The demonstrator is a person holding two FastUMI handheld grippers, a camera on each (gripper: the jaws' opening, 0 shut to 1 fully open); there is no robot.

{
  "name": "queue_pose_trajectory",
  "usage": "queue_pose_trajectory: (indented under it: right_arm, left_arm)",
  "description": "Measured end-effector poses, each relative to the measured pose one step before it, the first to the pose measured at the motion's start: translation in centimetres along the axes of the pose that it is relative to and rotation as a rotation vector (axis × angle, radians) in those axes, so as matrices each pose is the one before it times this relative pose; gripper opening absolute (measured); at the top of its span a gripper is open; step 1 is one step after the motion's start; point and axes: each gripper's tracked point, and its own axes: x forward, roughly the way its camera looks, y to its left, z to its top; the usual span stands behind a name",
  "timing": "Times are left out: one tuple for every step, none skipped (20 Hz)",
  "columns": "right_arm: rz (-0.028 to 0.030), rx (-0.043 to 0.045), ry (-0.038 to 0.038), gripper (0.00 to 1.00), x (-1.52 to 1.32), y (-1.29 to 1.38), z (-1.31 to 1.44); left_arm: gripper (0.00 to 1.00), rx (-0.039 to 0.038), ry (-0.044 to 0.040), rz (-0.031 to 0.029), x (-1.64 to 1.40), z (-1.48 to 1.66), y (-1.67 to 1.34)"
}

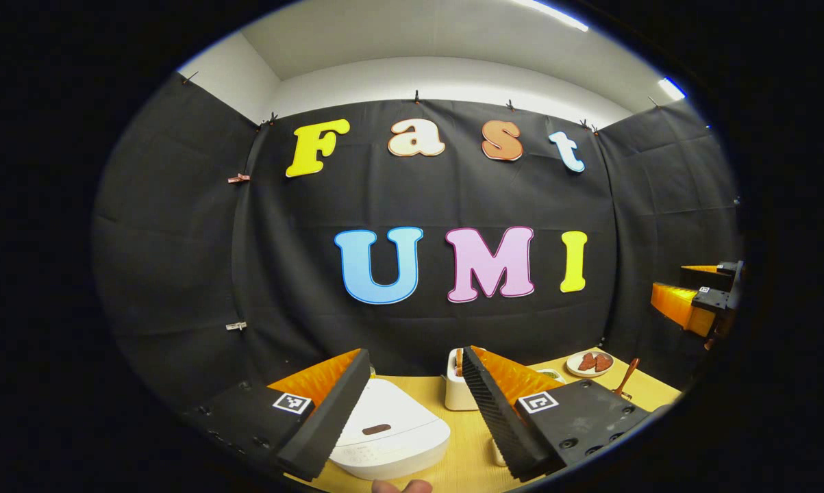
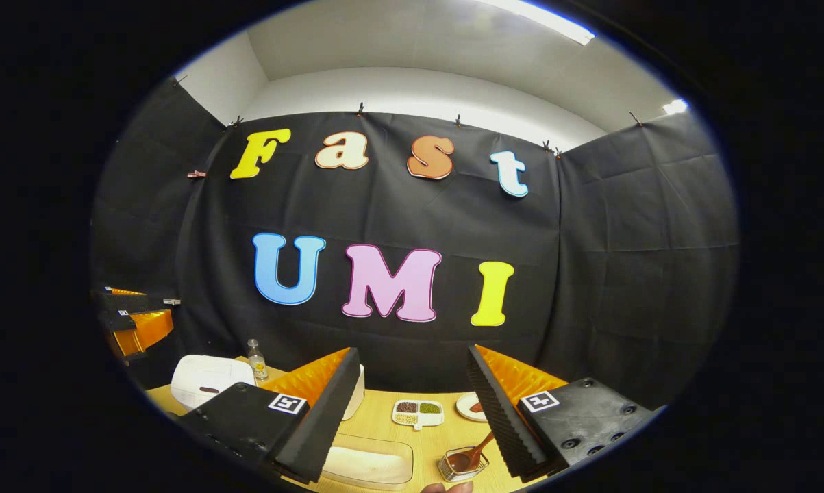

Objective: Close the left gripper, press the button to open the rice cooker; take a wooden spoon from the chopstick holder with the right hand, scoop a spoonful of rice and pour it into the rice cooker, then put the wooden spoon back into the chopstick holder.

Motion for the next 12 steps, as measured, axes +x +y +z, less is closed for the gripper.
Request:
queue_pose_trajectory:
  right_arm:
    - [0.00037,-0.00185,-0.00186,0.97,-0.064,0.12,0.039]
    - [-0.00059,-0.00217,-0.00136,0.97,-0.109,-0.014,0.051]
    - [-0.00009,-0.00134,0.00176,0.97,0.019,0.086,-0.065]
    - [0.00282,-0.00078,0.00248,0.97,-0.09,0.09,-0.016]
    - [0.00197,-0.0027,0.00482,0.99,-0.084,0.143,-0.152]
    - [0.00061,-0.00415,0.00074,0.97,-0.101,0.041,-0.024]
    - [0.0008,-0.00353,-0.002,0.97,-0.062,0.077,0.033]
    - [0.00032,-0.00223,-0.00096,0.97,-0.058,0.059,0.052]
    - [0.00192,0.00014,-0.00006,0.97,-0.068,0.12,-0.051]
    - [0.00107,0.00135,0.00286,0.97,-0.02,0.118,-0.129]
    - [0.00174,0.00243,0.00245,0.97,0.004,0.144,-0.123]
    - [0.00078,0.00391,0.00232,0.97,-0.117,0.101,-0.063]
  left_arm:
    - [0.94,0.00093,-0.00186,0.00145,0.028,-0.026,0.098]
    - [0.94,-0.00026,-0.00047,0.00021,-0.088,0.072,0.025]
    - [0.94,-0.00123,0.00167,0.00179,-0.058,-0.173,0.089]
    - [0.94,-0.0013,0.00032,0.00052,-0.056,0.021,0.139]
    - [0.94,-0.00045,-0.00103,-0.00061,-0.07,-0.059,0.053]
    - [0.94,0.0024,0.00007,-0.00704,-0.006,0.059,0.085]
    - [0.94,0.00403,0.00093,-0.00949,0.059,-0.14,-0.023]
    - [0.94,0.00298,0.00304,-0.00709,-0.13,-0.236,0.203]
    - [0.95,-0.00154,0.00215,-0.01507,0.173,-0.05,-0.002]
    - [0.75,-0.00553,0.00529,-0.01855,0.197,-0.094,0.08]
    - [0.55,-0.00898,0.01044,-0.02102,0.347,-0.41,0.129]
    - [0.35,-0.01405,0.01929,-0.03116,0.417,-0.47,-0.02]
